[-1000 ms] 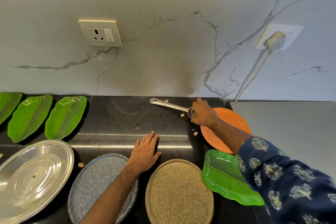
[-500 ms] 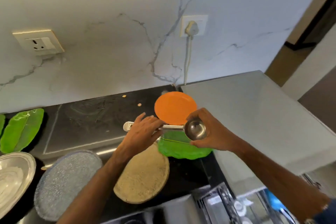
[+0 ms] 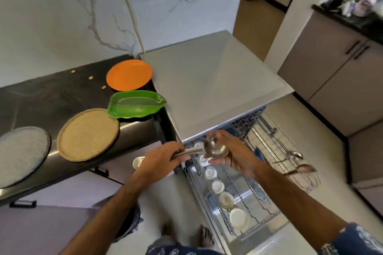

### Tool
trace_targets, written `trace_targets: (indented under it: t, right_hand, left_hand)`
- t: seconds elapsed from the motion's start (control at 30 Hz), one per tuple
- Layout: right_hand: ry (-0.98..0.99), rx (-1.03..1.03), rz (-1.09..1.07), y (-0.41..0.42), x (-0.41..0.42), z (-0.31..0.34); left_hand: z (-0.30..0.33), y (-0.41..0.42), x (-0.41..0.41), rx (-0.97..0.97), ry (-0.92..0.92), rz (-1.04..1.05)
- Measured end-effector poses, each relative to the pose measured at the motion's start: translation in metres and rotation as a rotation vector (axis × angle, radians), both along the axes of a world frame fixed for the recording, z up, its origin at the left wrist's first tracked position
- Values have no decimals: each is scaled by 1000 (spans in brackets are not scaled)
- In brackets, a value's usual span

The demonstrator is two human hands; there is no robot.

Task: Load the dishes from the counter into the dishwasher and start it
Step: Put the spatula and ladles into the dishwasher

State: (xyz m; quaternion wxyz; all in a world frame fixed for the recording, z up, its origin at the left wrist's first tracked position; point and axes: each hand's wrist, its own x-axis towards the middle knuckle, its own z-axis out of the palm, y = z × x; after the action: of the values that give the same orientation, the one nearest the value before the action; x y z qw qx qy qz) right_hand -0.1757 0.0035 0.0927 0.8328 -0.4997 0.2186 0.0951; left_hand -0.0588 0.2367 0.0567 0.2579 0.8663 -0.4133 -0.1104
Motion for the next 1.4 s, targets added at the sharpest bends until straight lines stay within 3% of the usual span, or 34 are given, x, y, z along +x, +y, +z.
trace_targets:
  t: [0.23, 0.5, 0.83, 1.07, 1.3, 1.4]
  right_hand:
    - [167, 26, -260, -24, -116, -30]
    - [339, -196, -380, -28, -234, -49]
    - [345, -207, -459, -105, -289, -43]
    - [168, -234, -405, -234, -306, -60]
    - [203, -308, -415, -410, -278, -115]
    - [171, -437, -399, -457, -255, -128]
  left_hand:
    - [-31, -33, -88, 110, 90, -47]
    - [-68, -48, -188, 60, 211, -72]
    - [-75, -104, -234, 140, 19, -95]
    - [-95, -215, -258, 154, 32, 1]
    - [-144, -369, -273, 308, 79, 48]
    - [-160, -410, -266, 353, 114, 41]
